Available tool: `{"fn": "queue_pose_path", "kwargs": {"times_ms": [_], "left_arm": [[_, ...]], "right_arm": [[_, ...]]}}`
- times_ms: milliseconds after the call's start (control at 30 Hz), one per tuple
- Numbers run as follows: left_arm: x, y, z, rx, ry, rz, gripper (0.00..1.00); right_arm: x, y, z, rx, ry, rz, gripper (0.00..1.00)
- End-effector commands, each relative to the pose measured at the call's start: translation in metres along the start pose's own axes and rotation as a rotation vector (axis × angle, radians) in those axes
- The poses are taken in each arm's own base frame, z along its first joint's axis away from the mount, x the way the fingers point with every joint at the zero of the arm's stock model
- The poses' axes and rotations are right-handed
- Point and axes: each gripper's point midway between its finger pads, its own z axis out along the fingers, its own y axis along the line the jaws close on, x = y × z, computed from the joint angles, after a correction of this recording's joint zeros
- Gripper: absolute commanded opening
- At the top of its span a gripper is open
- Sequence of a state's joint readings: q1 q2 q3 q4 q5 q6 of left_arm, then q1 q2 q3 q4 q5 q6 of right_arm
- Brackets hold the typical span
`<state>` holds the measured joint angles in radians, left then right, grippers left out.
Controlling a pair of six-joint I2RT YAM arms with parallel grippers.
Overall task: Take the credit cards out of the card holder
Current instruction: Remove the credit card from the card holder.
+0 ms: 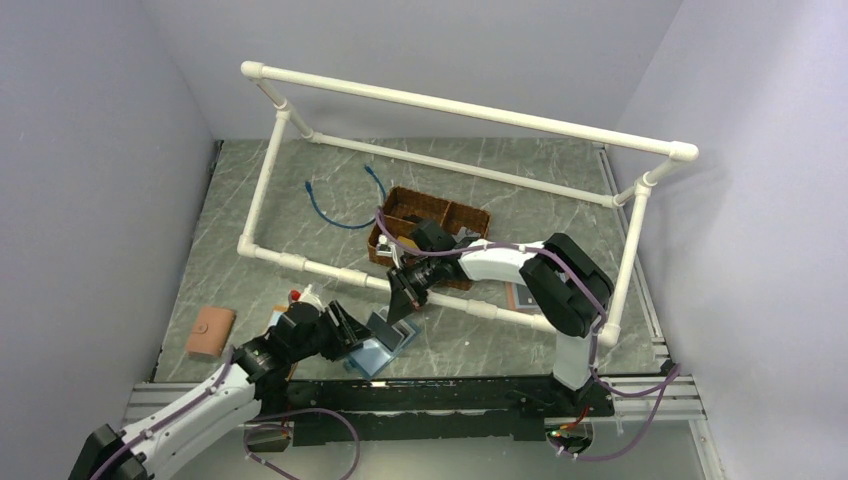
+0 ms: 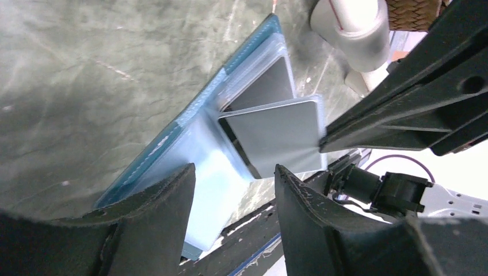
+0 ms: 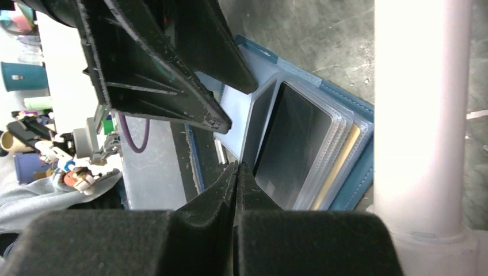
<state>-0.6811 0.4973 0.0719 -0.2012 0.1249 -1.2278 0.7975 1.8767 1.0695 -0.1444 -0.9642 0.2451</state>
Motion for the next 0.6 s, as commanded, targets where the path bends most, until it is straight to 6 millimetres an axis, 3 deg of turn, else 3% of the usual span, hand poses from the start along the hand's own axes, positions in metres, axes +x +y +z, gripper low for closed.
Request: {"fn": "queue_pose_path", "kwargs": {"times_ms": [0,200,433,500,567], "left_arm": [[0.007,0.008,0.006,-0.041,0.042,-0.015,0.59],[0.011,0.018,0.015,-0.08,0.062,-0.028,0.53],[0.011,0.026,0.015,-0.102,0.051,-0.031,0.48],[0.011,0.028,0.014,-0.102,0.047,-0.033,0.48],[0.01,0.028,0.013,-0.107,0.043,-0.032,0.48]], "right_arm": [[-0.017,0.004,-0.008,0.061,-0.038,-0.106,0.0],[-0.003,-0.001,0.01,0.137,0.048,-0.166,0.0],[0.002,0.0,0.017,0.121,0.073,-0.163,0.27],[0.004,-0.002,0.02,0.132,0.083,-0.164,0.27],[0.006,-0.004,0.021,0.141,0.091,-0.162,0.17]]}}
